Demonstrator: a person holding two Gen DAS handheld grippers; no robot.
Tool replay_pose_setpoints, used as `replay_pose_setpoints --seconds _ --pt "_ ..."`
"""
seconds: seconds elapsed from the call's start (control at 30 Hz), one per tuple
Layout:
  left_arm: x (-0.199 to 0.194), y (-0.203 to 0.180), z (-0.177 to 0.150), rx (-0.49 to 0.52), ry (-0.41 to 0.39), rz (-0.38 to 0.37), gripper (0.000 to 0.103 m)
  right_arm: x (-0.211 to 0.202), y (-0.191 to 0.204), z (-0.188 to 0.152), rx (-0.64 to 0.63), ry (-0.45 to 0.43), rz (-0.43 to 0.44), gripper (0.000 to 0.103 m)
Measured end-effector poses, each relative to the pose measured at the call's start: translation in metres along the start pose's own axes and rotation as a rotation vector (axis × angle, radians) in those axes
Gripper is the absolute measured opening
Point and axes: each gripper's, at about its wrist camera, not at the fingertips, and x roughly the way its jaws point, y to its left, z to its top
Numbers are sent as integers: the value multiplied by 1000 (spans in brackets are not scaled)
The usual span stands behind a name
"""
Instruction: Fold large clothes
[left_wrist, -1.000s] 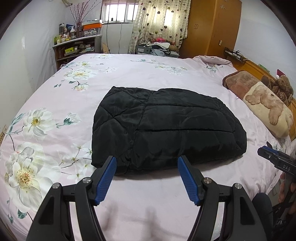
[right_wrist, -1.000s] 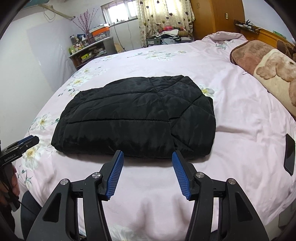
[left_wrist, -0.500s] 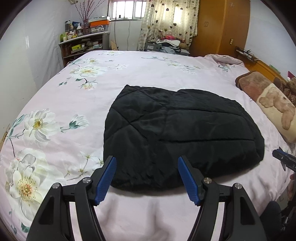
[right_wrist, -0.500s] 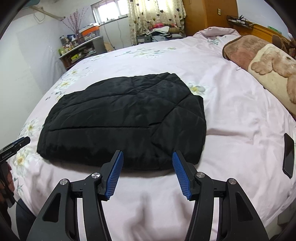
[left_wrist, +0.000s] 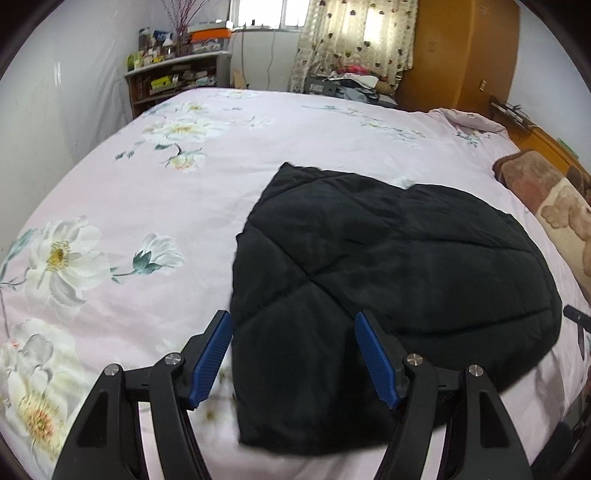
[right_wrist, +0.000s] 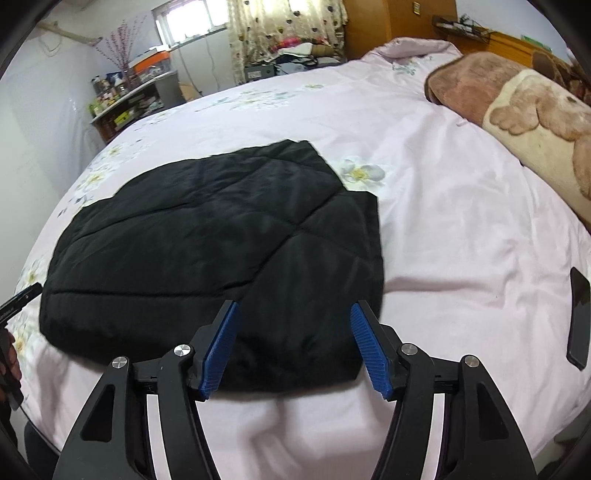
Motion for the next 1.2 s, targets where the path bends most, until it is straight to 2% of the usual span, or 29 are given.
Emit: replay_pose_setpoints --seconds 0.1,0.17,0.27,0.33,0.7,0.9,0.97,1.2 --pt "19 14 5 -31 18 -15 71 15 -15 7 25 18 -13 63" --pt "29 24 6 -72 26 -55 76 26 -25 11 36 32 -19 63" --pt "44 34 6 -118 43 -96 83 39 -38 17 58 44 -4 75" --pt "55 37 4 -133 55 -118 88 48 -45 19 75 61 26 75" --pt "95 36 9 -189 122 -247 99 91 -79 28 187 140 203 80" --pt "93 37 -2 -221 137 -311 99 103 -92 17 298 186 313 82" --pt "94 40 -6 -229 135 -333 99 99 -96 9 299 190 337 82" --pt "112 35 13 -211 162 -351 103 110 -91 20 265 203 341 82"
